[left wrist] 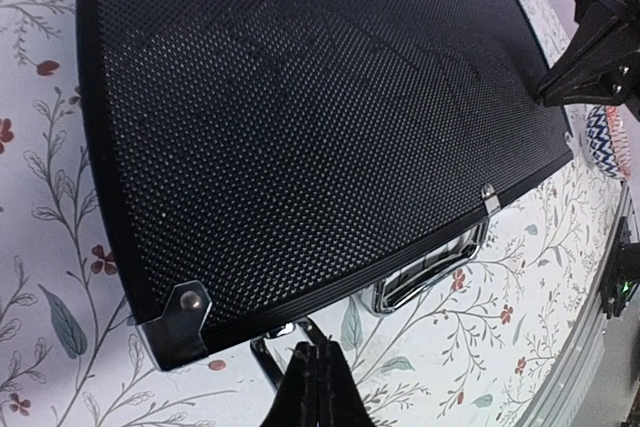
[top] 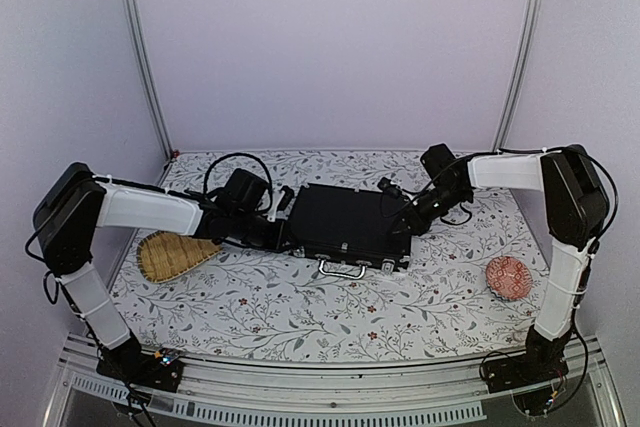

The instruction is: Pack up texas hold em set

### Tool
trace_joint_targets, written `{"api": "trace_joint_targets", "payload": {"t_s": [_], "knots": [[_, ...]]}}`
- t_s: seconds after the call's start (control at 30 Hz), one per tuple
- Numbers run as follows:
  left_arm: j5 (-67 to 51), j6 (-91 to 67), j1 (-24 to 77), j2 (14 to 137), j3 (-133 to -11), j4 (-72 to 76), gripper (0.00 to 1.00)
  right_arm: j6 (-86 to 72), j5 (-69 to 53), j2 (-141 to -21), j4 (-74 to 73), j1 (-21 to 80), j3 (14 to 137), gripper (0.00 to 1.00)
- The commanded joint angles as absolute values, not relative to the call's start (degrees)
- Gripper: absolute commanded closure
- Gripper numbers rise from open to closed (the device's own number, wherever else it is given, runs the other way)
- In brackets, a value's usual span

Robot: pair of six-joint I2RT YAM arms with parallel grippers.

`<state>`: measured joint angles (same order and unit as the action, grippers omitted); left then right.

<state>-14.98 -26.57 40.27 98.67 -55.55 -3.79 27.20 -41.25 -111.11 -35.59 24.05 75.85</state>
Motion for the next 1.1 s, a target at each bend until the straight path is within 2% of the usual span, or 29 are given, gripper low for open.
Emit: {"api": "trace_joint_targets", "payload": {"t_s": [0.0, 0.67, 1.07], "knots": [[-17.0, -25.8, 41.0, 99.7, -56.0, -3.9, 1.0, 27.4, -39.6, -113.1, -35.5, 24.3, 75.2, 0.96], [-19.0, -26.0, 41.8, 105.7, -53.8, -1.5, 1.0, 27.9, -39.5, -114.8, -36.6, 24.3, 75.7, 0.95], [-14.1, -26.8, 41.8, 106.3, -53.5, 0.8, 1.0, 28.0, -39.6, -115.6, -36.9, 24.3, 75.8, 0.95]]}}
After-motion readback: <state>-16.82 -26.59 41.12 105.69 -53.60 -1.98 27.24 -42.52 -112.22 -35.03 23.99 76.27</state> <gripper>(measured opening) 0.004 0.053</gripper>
